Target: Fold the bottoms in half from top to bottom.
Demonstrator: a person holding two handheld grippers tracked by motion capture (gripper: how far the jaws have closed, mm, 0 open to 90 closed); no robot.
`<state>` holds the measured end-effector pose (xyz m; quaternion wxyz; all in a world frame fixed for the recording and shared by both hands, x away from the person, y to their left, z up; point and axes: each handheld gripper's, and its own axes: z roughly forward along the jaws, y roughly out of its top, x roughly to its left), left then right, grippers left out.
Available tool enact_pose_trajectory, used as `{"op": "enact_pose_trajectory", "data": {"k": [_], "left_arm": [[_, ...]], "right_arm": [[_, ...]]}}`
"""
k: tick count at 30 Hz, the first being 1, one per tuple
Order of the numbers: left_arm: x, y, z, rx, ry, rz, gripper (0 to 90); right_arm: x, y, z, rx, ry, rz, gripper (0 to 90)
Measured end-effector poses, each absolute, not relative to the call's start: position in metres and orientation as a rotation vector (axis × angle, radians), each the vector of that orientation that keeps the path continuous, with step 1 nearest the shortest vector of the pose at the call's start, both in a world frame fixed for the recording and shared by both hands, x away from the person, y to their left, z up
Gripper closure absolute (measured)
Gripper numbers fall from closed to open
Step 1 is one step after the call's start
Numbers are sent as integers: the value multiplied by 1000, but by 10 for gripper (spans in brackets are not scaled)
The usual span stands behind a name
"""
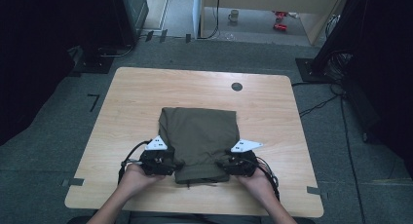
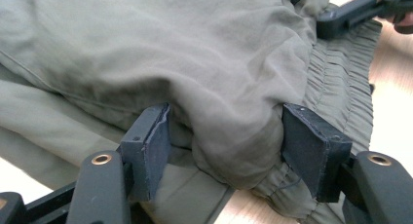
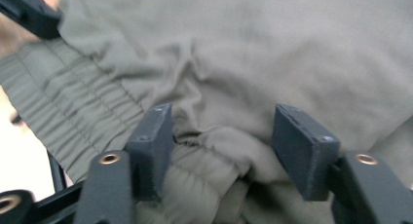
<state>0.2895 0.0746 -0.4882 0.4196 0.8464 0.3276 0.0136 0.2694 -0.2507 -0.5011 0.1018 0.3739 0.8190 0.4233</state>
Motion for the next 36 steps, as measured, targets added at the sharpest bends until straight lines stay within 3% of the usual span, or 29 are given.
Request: {"op": "enact_pose_trajectory", "data": {"k": [4,7,13,19,29,36], "left_arm": [[302,78,-473,2040,836,84,493],[313,73,-471,2059,852,117,511],[327,69,-490,2140,908,130,472],[323,68,-499,2229,875,197,433],[320,71,-507,2205,852,229,505],[326,78,-502,2137,906,127,442]], "right_arm": [[280,-253,-491,1074,2328,1222,507],[297,-252,-489,1088,2297,1191,527],[325,-250,-506,1168,2344,1212,438],[326,-251,-513,1177,2365,1142,403],[307,-255,-518,1150,2342,1106,423],[305,-257,-510,1180,2320,1152,368]]}}
